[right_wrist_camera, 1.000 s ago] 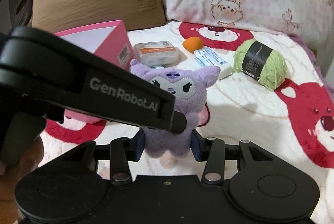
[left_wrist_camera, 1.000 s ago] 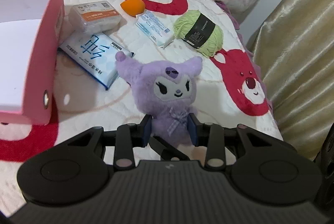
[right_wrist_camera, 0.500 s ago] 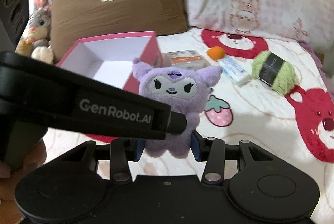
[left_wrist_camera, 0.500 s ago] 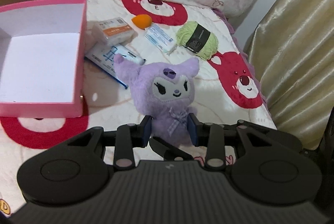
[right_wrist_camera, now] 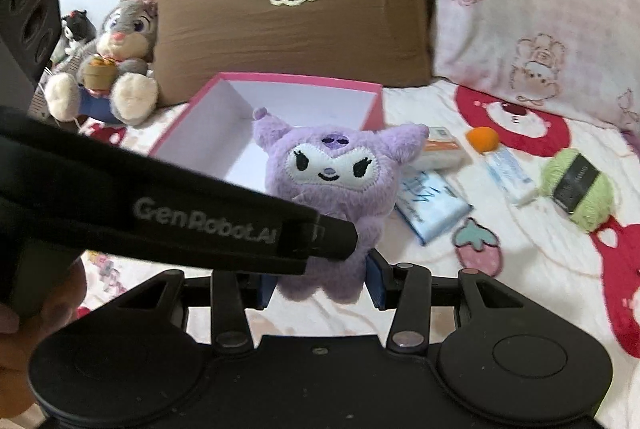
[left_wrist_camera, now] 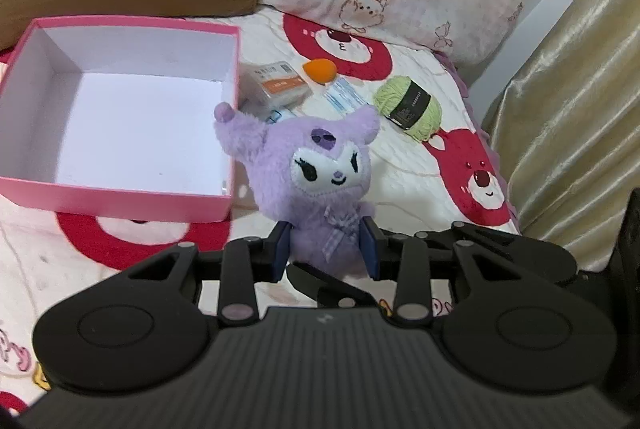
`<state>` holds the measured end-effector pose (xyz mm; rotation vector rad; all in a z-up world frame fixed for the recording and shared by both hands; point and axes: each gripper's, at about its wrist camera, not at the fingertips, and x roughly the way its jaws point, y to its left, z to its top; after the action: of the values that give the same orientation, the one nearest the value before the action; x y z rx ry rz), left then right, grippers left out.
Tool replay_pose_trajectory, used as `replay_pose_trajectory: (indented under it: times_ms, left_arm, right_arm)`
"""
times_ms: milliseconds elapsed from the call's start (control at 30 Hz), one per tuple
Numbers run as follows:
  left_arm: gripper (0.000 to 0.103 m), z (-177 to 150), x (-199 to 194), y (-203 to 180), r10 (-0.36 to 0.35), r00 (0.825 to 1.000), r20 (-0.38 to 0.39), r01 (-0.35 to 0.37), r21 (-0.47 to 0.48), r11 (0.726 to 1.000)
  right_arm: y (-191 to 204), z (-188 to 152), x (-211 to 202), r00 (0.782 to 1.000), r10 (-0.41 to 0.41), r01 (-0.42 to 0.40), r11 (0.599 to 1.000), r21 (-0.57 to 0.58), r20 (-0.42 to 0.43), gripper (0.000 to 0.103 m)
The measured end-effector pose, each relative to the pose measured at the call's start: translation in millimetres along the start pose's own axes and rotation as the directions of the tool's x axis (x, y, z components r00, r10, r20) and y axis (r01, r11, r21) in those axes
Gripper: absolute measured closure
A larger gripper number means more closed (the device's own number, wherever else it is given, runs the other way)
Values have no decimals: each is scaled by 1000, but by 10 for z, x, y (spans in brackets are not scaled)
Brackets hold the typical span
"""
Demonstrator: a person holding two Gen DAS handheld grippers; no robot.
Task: Organize objects
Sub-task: 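Lift the purple plush doll with the left tool and carry it over the pink box, then lower the doll into the pink box and open the left tool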
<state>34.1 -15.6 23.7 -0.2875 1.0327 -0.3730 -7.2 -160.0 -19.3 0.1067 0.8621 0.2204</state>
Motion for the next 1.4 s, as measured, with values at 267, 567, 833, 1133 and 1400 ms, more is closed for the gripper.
replay_pose_trajectory:
  times_ms: [267, 567, 833, 1133, 1400]
  left_arm:
    - [68, 164, -288, 250, 44, 999, 3, -45, 20, 999]
    - [69, 397, -443, 676, 86, 996, 3, -86, -19, 996]
    - [68, 710, -259, 1126, 145, 989, 3, -144, -87, 986]
    - [68, 1024, 197, 1563, 209, 977, -37, -212, -128, 969]
    - [68, 1129, 739, 1954, 179, 981, -78, -191, -176, 966]
  right_arm:
    - [271, 305, 107, 995, 90, -90, 996, -18, -31, 54]
    - [643, 704, 409, 988, 126, -137, 980, -144, -86, 54]
    - [772, 994, 920, 982, 154, -170, 973, -154, -112, 54]
    - [704, 1184, 1646, 969, 204, -214, 975, -60, -143, 54]
    - [699, 1179, 2246, 975, 113, -133, 987, -94, -189, 54]
